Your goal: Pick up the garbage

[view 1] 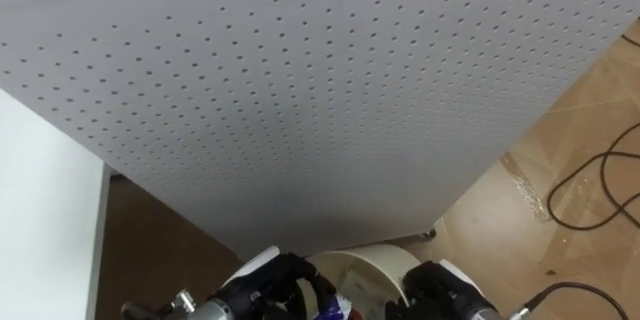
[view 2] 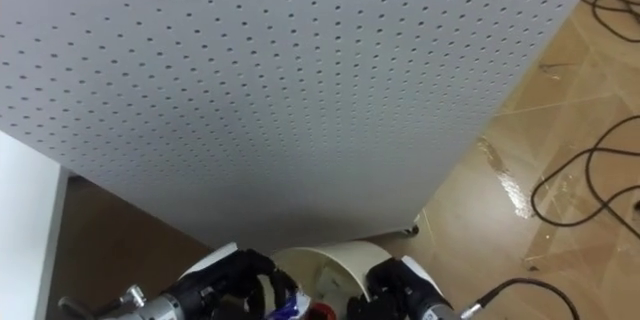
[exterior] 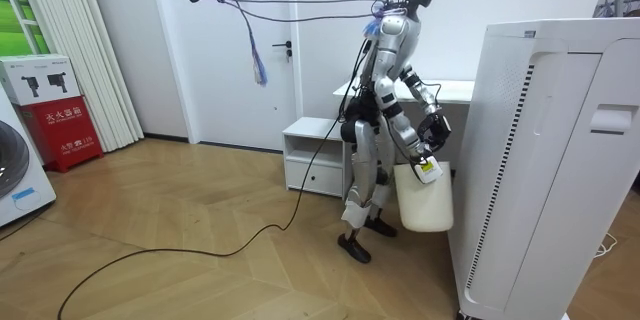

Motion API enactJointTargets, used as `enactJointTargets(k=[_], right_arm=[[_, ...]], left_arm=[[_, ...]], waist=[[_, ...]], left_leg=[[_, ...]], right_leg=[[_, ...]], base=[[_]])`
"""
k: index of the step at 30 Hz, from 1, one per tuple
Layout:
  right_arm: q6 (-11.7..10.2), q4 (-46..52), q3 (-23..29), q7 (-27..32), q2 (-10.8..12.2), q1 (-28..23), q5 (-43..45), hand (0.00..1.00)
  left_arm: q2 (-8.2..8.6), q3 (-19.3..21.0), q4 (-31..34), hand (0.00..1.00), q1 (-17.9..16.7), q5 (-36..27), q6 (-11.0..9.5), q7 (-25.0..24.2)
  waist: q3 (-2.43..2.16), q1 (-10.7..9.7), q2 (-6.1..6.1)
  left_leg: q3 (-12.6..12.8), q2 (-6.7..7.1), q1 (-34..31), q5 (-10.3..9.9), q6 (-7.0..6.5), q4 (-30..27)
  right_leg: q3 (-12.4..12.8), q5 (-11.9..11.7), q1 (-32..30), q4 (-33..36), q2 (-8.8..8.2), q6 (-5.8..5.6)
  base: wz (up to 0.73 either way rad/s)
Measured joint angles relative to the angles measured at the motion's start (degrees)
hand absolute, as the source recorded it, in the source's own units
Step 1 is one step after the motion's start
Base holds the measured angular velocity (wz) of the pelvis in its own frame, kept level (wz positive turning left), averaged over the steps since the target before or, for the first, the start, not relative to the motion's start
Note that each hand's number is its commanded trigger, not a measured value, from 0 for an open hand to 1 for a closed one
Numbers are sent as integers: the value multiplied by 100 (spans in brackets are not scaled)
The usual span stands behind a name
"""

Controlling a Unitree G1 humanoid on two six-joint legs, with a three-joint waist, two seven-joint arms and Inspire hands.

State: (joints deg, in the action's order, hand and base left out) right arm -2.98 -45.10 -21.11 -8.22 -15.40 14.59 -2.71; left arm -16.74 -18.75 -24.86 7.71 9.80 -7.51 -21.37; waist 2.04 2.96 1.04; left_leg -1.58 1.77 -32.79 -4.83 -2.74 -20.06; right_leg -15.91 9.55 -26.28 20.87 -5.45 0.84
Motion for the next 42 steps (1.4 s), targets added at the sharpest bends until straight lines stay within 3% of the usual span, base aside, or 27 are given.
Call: enactJointTargets(k=[17, 24, 29, 36, 39, 42], right_arm=[[-21, 90, 22, -26, -50, -303, -187, 100], [-21, 27, 20, -71, -48, -300, -190, 100], [-21, -168, 37, -62, -58, -298, -189, 100], [-35, -608, 81, -58, -47, -694, -220, 100], [-79, -778, 277, -51, -21, -1077, -262, 100], [-115, -1089, 583, -8, 19, -1461, -569, 100]], left_arm=[[-17, -67, -69, 0, -196, 69, -4, 100], [-14, -55, -229, 0, -232, 82, -2, 34], [2, -34, -379, 0, -291, 71, -1, -22], [21, 97, -761, 0, -526, -589, -6, -24], [102, 141, -1098, 0, -796, -574, -8, 115], [262, 305, -1482, 0, -1242, -592, -26, 310]], waist=[[-4, -123, -19], [-11, -117, -90], [-11, -89, -113], [-22, -93, -122], [-59, -100, -104], [-162, -97, -132]], left_leg=[[16, 20, 28, 13, 7, -51], [1, 15, 96, 14, 8, -60], [161, -12, 252, 13, 6, -42], [213, -5, 756, 13, 11, 154], [321, -17, 1056, 12, 11, 298], [387, -10, 1512, 11, 11, 557]], right_leg=[[2, 87, -19, 177, -47, 13], [19, 85, 32, 187, -46, 15], [80, 92, 154, 192, -42, 9], [145, 153, 579, 96, -33, 1], [127, 151, 890, -71, -20, -10], [162, 133, 1321, -330, 40, -43]], base=[[0], [0], [-4], [-1], [0], [-3]])
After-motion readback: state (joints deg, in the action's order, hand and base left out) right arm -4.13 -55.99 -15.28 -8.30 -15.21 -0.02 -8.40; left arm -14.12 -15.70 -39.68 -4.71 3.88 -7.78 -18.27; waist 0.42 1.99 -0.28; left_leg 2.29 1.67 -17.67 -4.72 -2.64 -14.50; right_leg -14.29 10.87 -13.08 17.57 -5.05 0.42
